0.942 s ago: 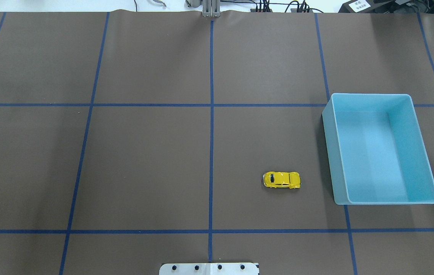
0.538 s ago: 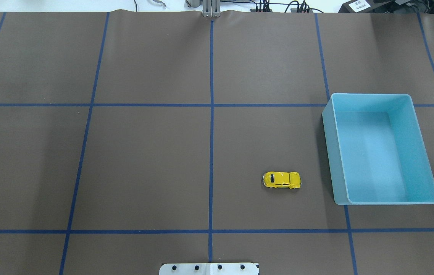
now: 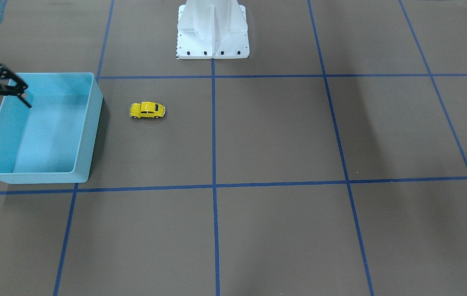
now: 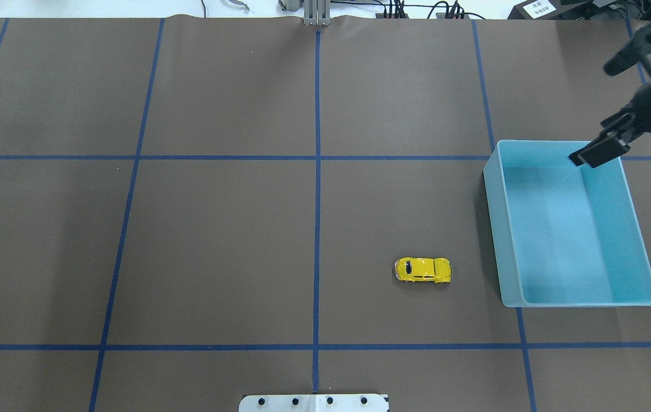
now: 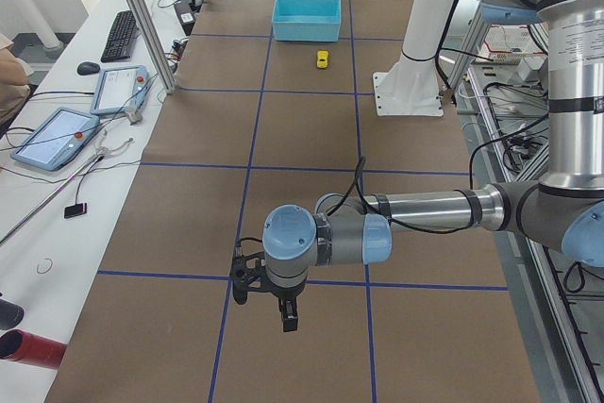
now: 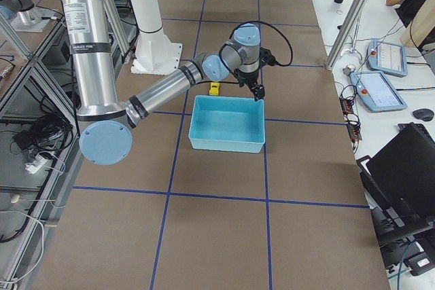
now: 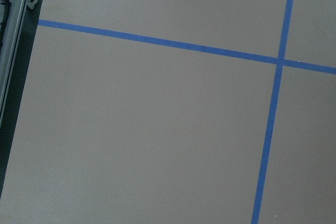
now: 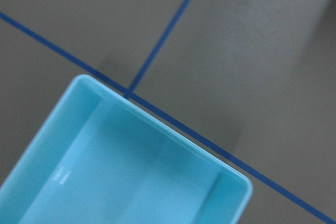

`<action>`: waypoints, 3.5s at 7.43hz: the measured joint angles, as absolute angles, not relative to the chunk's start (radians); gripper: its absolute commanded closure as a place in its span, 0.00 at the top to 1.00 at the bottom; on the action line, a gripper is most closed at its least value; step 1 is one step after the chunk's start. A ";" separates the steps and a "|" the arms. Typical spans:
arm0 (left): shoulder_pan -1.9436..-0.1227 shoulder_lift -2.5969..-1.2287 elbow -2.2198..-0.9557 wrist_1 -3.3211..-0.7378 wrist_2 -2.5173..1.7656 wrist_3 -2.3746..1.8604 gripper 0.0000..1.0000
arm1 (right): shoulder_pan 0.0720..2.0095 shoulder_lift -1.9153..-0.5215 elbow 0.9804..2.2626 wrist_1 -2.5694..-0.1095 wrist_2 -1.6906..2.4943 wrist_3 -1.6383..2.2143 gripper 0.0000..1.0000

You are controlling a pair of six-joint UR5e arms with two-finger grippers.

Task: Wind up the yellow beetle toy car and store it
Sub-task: 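Move the right gripper down over the yellow car and grasp it, then lift the car with the right gripper and carry it into the blue bin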

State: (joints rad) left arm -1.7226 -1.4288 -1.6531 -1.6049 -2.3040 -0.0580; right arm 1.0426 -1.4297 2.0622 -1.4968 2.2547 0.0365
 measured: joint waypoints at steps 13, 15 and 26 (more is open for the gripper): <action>-1.723 -1.428 -1.637 -1.652 -2.301 -0.066 1.00 | 0.476 -1.323 1.948 -1.385 1.874 -0.268 1.00; -1.723 -1.428 -1.636 -1.652 -2.301 -0.067 1.00 | 0.471 -1.295 1.911 -1.384 1.863 -0.267 1.00; -1.721 -1.428 -1.635 -1.652 -2.301 -0.066 1.00 | 0.437 -1.280 1.868 -1.379 1.850 -0.259 0.00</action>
State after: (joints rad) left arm -1.7212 -1.4281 -1.6352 -1.6521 -2.3010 -0.0659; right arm 0.4365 -1.2799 1.8685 -1.3793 1.8502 -0.2593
